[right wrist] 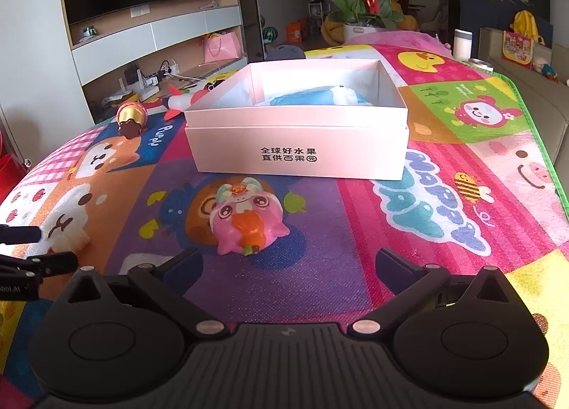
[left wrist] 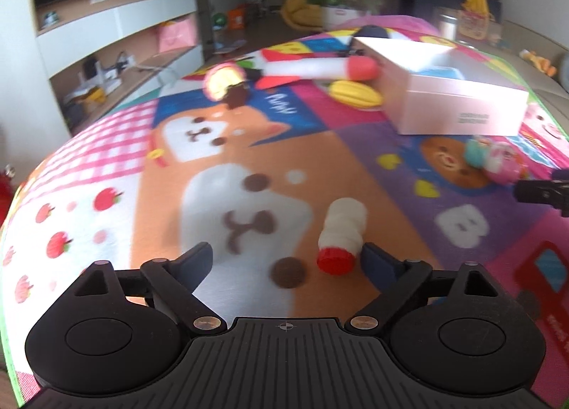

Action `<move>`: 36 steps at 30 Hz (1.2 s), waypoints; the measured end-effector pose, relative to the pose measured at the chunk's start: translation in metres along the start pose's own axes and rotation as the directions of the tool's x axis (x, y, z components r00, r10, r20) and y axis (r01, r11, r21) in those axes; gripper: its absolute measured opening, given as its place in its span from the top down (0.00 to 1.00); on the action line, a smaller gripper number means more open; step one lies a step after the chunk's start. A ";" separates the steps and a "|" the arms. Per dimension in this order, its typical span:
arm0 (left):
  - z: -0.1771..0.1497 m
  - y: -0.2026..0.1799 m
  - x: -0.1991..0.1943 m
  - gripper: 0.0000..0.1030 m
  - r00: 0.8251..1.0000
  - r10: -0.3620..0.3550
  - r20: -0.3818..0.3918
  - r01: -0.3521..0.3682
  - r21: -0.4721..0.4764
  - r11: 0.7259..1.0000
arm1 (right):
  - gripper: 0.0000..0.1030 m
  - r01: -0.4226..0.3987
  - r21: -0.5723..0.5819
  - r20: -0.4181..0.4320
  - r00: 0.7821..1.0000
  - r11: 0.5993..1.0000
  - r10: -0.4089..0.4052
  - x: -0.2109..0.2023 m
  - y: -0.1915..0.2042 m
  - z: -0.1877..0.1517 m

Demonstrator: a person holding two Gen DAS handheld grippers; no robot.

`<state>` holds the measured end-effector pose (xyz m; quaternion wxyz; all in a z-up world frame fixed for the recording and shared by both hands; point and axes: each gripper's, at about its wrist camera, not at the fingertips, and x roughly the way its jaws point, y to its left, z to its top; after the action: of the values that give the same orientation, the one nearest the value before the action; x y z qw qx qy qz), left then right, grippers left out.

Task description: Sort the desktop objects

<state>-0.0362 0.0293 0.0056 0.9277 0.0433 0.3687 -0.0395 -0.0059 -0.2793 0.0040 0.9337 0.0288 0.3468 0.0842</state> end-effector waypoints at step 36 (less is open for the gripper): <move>0.023 -0.045 0.021 0.04 0.979 -0.202 0.032 0.203 -0.057 0.977 | 0.00 0.077 -0.070 -0.067 0.994 0.995 -0.082 0.014 0.010 0.000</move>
<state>-0.0107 -0.0186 0.0055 0.9244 -0.0229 0.3604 -0.1232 0.0033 -0.2672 -0.0036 0.9240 -0.0196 0.3772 0.0595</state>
